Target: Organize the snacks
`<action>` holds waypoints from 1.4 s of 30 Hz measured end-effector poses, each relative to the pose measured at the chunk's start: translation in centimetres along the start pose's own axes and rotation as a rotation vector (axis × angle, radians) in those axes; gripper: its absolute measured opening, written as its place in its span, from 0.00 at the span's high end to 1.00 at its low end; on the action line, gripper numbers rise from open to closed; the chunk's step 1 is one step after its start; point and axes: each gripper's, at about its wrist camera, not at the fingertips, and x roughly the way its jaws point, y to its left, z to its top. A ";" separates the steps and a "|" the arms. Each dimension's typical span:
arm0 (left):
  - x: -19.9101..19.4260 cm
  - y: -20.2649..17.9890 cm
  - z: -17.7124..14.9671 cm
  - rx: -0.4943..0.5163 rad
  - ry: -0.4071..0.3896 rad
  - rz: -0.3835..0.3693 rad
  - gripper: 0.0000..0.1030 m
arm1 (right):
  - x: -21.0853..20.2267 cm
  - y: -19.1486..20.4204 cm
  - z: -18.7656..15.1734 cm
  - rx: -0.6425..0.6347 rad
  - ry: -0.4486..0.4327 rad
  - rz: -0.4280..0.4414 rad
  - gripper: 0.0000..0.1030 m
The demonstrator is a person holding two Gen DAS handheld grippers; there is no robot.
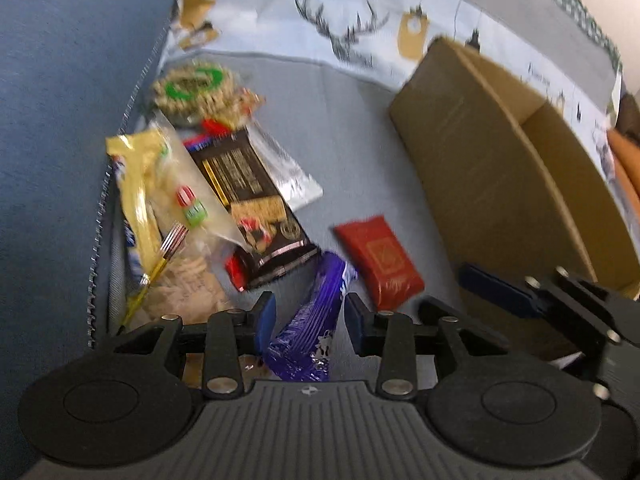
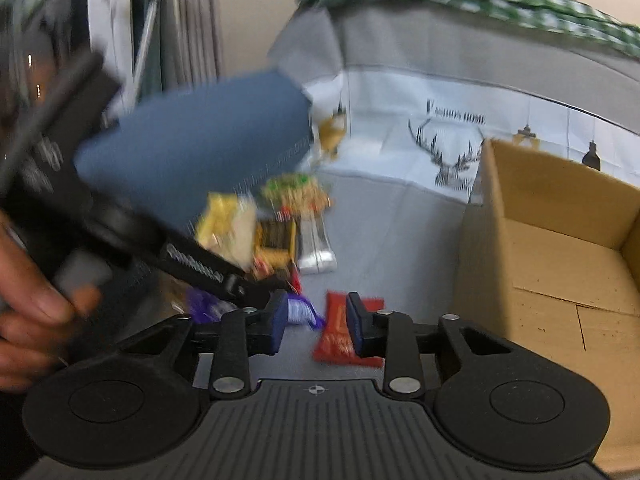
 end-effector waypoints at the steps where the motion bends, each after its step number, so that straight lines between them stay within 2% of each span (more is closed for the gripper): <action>1: 0.2 0.0 -0.1 0.005 0.013 0.006 0.60 | 0.6 0.0 -0.2 0.002 0.014 -0.003 0.61; 6: 1.0 -0.2 0.0 0.037 0.040 0.022 0.63 | 3.5 0.6 -0.6 -0.058 0.057 -0.063 0.45; 7: 1.0 -0.2 -0.1 0.038 0.035 0.023 0.73 | 4.2 0.6 -0.6 -0.069 0.068 -0.082 0.38; 8: 0.9 -0.2 -0.1 0.036 0.033 0.015 0.77 | 4.7 0.5 -0.6 -0.072 0.082 -0.103 0.34; 13: -1.0 0.2 -0.4 0.026 -0.049 -0.044 0.82 | 7.3 -0.5 -0.7 -0.022 0.158 -0.124 0.36; 15: -1.8 0.3 -0.6 0.015 -0.082 -0.071 0.85 | 7.6 -1.0 -0.8 0.028 0.167 -0.090 0.41; 16: -2.2 0.4 -0.6 0.009 -0.101 -0.086 0.87 | 7.6 -1.2 -0.8 0.051 0.164 -0.067 0.49; 18: -3.1 0.2 -0.8 0.011 -0.141 -0.130 1.00 | 7.2 -1.3 -0.8 0.062 0.144 -0.043 0.53; 20: -3.9 -0.2 -1.1 0.023 -0.169 -0.157 1.00 | 6.7 -1.0 -0.6 0.075 0.121 -0.023 0.54; 22: -3.9 -0.6 -1.1 0.030 -0.163 -0.137 1.00 | 5.7 -0.7 -0.5 0.069 0.101 -0.008 0.54; 24: -3.3 -0.8 -1.0 0.029 -0.127 -0.103 1.00 | 4.7 -0.4 -0.5 0.057 0.104 0.004 0.54; 28: -1.9 -0.3 -0.7 0.028 -0.052 -0.089 0.99 | 3.2 0.1 -1.3 0.042 0.156 0.036 0.54; 31: -1.2 -0.2 -0.6 0.029 -0.023 -0.074 0.82 | 2.5 0.6 -2.0 0.036 0.183 0.051 0.54; 37: 1.0 -1.7 -0.6 0.094 0.072 0.011 0.69 | 1.9 0.9 -3.3 0.052 0.237 0.058 0.54; 42: 1.9 -2.8 -1.0 0.165 0.118 0.045 0.69 | 2.3 0.8 -3.8 0.047 0.261 0.054 0.51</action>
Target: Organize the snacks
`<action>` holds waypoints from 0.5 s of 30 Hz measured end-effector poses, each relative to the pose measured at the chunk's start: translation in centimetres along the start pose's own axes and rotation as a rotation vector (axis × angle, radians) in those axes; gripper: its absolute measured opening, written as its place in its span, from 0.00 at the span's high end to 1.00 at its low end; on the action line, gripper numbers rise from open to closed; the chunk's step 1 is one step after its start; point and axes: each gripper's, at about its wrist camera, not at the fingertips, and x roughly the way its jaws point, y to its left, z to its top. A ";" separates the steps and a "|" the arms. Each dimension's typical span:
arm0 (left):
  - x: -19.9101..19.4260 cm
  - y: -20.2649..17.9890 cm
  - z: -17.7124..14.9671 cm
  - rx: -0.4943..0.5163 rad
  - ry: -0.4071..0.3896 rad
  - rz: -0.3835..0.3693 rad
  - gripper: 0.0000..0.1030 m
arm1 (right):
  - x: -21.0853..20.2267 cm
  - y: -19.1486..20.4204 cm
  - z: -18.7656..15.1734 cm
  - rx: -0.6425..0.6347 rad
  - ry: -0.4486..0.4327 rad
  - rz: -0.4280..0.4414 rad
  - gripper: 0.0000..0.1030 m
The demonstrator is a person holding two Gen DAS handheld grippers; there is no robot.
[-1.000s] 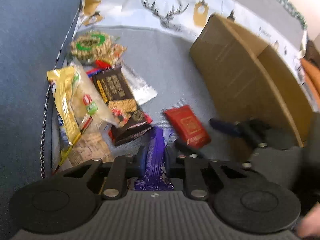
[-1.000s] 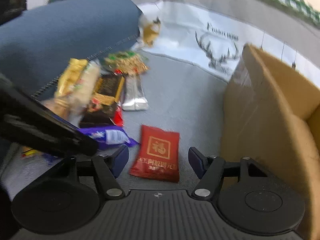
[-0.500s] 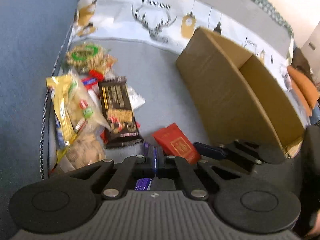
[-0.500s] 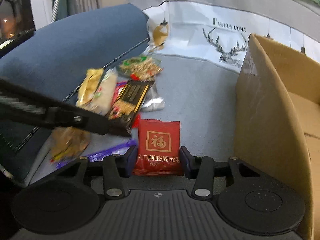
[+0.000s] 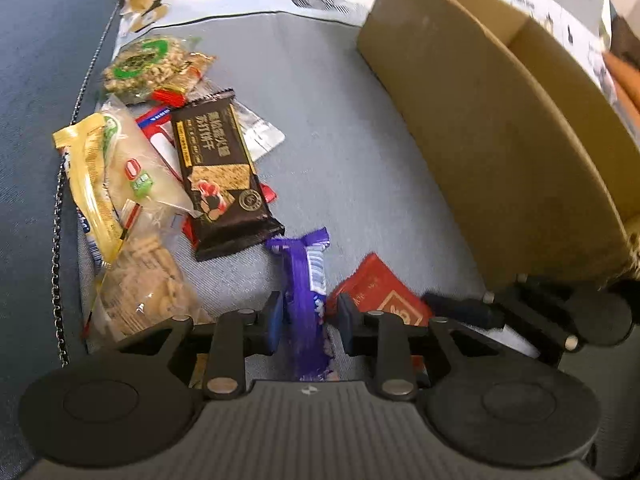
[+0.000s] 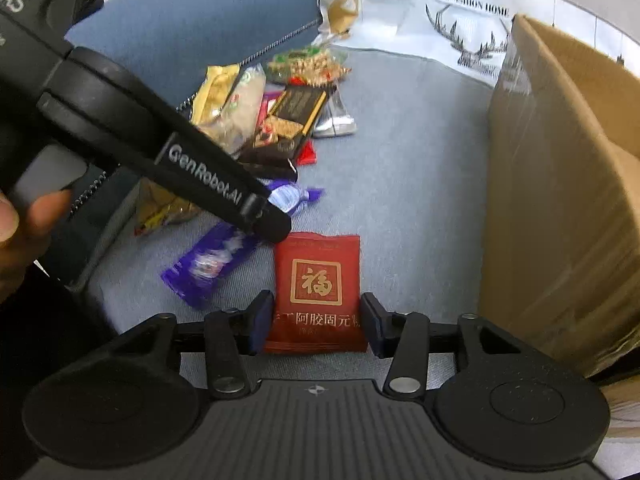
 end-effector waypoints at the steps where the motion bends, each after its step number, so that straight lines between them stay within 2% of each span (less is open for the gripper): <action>1: 0.1 0.0 -0.1 0.005 0.006 0.003 0.69 | 0.0 -0.1 0.1 0.002 -0.007 0.001 0.49; 5: 0.3 0.0 -0.1 0.004 0.017 0.005 0.69 | 0.5 -0.8 0.3 0.038 -0.019 0.015 0.42; 10: 0.5 -0.3 -0.1 0.007 0.019 0.014 0.69 | 0.5 -0.9 0.4 0.033 -0.029 0.017 0.41; 12: 0.5 -0.3 -0.1 0.006 0.017 0.021 0.71 | 0.4 -0.8 0.4 0.025 -0.031 0.015 0.48; 14: 0.5 -0.4 -0.1 0.002 0.015 0.031 0.84 | 0.2 -0.8 0.3 0.024 -0.034 0.024 0.54; 15: 0.5 -0.4 -0.1 0.000 0.014 0.035 0.84 | 0.1 -0.8 0.3 0.025 -0.036 0.023 0.55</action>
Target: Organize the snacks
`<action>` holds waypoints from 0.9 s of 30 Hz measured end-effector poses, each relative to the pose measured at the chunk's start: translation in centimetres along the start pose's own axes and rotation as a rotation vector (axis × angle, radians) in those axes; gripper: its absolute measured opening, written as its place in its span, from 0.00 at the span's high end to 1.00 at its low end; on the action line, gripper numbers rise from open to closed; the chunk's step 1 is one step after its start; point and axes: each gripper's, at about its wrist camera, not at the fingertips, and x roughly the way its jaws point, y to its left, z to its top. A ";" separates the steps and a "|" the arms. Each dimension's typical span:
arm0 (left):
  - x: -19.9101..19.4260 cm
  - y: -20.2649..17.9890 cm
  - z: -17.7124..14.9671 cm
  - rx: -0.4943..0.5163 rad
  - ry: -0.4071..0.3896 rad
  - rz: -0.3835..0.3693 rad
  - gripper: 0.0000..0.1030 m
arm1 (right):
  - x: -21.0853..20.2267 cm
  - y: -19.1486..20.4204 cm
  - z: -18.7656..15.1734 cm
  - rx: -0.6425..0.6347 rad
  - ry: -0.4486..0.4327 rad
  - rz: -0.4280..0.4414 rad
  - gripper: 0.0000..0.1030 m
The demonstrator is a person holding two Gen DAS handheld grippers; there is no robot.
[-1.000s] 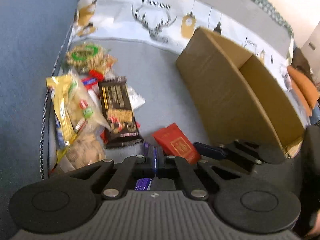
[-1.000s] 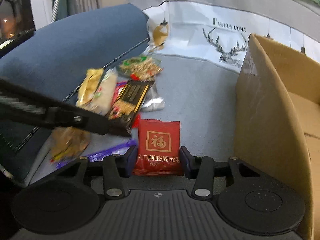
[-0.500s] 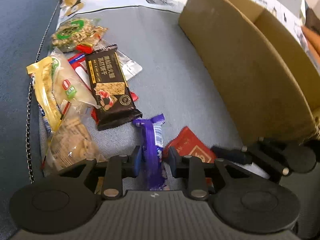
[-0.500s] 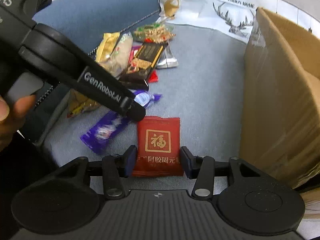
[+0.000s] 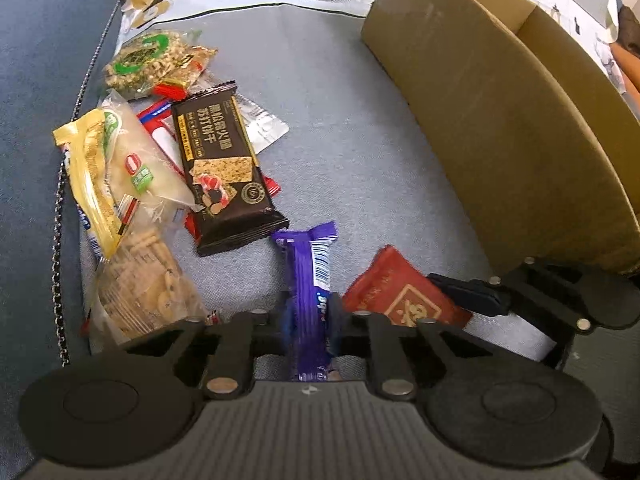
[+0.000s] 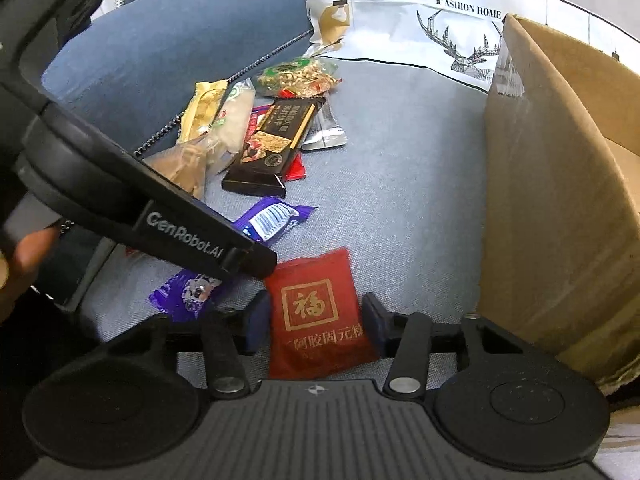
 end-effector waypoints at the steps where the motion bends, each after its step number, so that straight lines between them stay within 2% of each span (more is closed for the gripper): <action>1: -0.1 0.0 0.0 0.002 -0.006 0.000 0.85 | -0.1 0.0 0.0 -0.001 -0.004 -0.001 0.56; 7: -1.2 0.4 -0.4 -0.015 -0.049 -0.024 0.86 | -0.8 0.2 -0.1 -0.007 -0.011 -0.006 0.57; 12: -0.2 -0.2 -0.3 0.026 0.016 0.015 0.85 | -0.1 0.3 -0.4 -0.014 0.030 -0.003 0.56; 17: -0.4 -0.5 -0.6 0.026 -0.009 0.015 0.86 | -0.6 0.4 -0.4 -0.014 0.007 -0.010 0.57; 19: -1.2 -0.6 -0.7 0.033 -0.049 -0.004 0.86 | -1.2 0.3 -0.2 -0.009 -0.023 -0.012 0.58; 22: -3.1 -0.6 -1.3 0.034 -0.157 -0.035 0.86 | -2.4 0.3 0.1 -0.007 -0.071 -0.020 0.59; 27: -7.1 -0.1 -2.8 -0.045 -0.356 -0.086 0.86 | -5.6 0.5 0.4 -0.023 -0.186 -0.024 0.59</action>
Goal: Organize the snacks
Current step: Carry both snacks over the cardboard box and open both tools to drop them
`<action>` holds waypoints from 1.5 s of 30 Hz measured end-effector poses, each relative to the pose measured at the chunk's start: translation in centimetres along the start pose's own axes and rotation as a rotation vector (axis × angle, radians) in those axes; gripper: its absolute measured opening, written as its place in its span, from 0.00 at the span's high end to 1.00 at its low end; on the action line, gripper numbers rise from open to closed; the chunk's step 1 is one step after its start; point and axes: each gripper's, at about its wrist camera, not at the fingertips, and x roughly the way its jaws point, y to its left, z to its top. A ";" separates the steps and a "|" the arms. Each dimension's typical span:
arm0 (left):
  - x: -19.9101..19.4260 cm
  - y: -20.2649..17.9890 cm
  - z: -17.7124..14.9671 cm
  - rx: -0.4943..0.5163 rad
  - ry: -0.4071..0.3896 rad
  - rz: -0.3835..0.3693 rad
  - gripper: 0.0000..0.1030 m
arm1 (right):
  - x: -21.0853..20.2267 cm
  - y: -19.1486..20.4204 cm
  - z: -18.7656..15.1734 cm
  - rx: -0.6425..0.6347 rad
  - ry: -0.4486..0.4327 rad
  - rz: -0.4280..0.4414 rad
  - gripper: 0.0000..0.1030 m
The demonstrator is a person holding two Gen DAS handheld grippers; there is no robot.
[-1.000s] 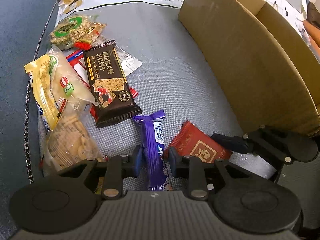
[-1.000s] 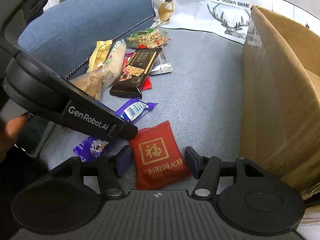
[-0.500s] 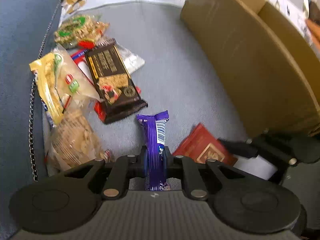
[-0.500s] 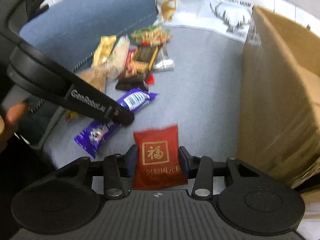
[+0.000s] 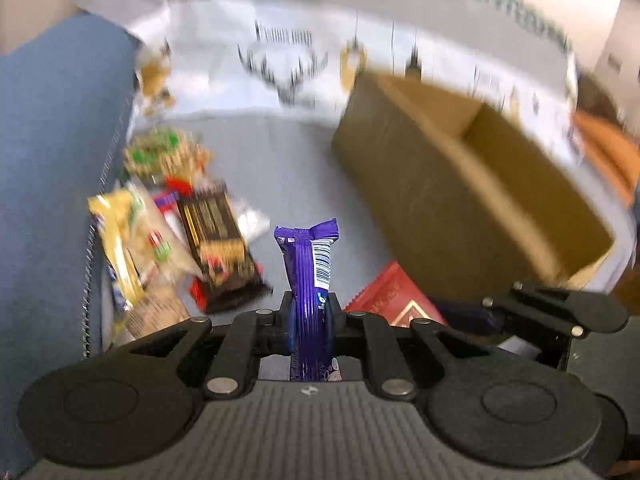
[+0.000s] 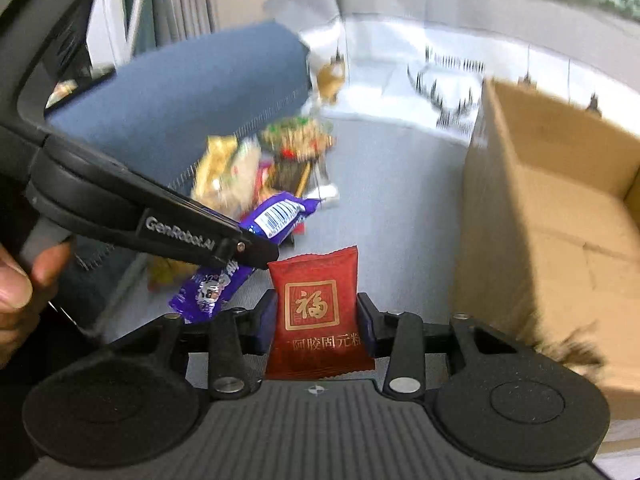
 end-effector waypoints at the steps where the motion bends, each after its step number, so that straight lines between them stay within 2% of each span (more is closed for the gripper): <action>1: -0.8 -0.1 -0.1 -0.016 -0.033 -0.006 0.86 | -0.6 -0.1 0.1 -0.003 -0.021 0.001 0.59; 5: -3.1 -1.3 -0.4 -0.020 -0.119 0.007 0.86 | -3.3 -0.5 0.9 -0.015 -0.102 0.001 0.59; 11: -4.9 -3.2 -1.4 0.040 -0.197 0.046 0.86 | -7.8 -3.3 2.6 0.018 -0.217 0.015 0.59; 13: -5.1 -3.8 -1.7 0.065 -0.208 0.056 0.86 | -9.3 -4.4 3.2 0.004 -0.258 0.016 0.59; 16: -4.9 -4.3 -1.8 0.097 -0.210 0.064 0.86 | -10.5 -6.1 3.8 -0.051 -0.319 -0.035 0.59; 18: -4.8 -4.6 -1.8 0.108 -0.213 0.066 0.86 | -10.8 -7.5 3.3 -0.036 -0.346 -0.052 0.59; 23: -4.5 -4.7 -1.8 0.103 -0.222 0.066 0.86 | -10.1 -10.7 0.9 0.074 -0.346 -0.086 0.59; 25: -4.4 -4.8 -1.7 0.103 -0.228 0.071 0.86 | -10.3 -11.0 0.9 0.073 -0.381 -0.085 0.59; 30: -4.4 -5.3 -1.6 0.095 -0.242 0.083 0.86 | -9.6 -12.0 0.7 0.096 -0.389 -0.114 0.59; 39: -4.4 -6.6 -1.4 0.148 -0.269 0.162 0.86 | -9.6 -14.0 0.3 0.147 -0.400 -0.119 0.59; 45: -4.6 -7.3 -1.0 0.095 -0.271 0.142 0.86 | -9.2 -14.5 0.1 0.140 -0.388 -0.152 0.59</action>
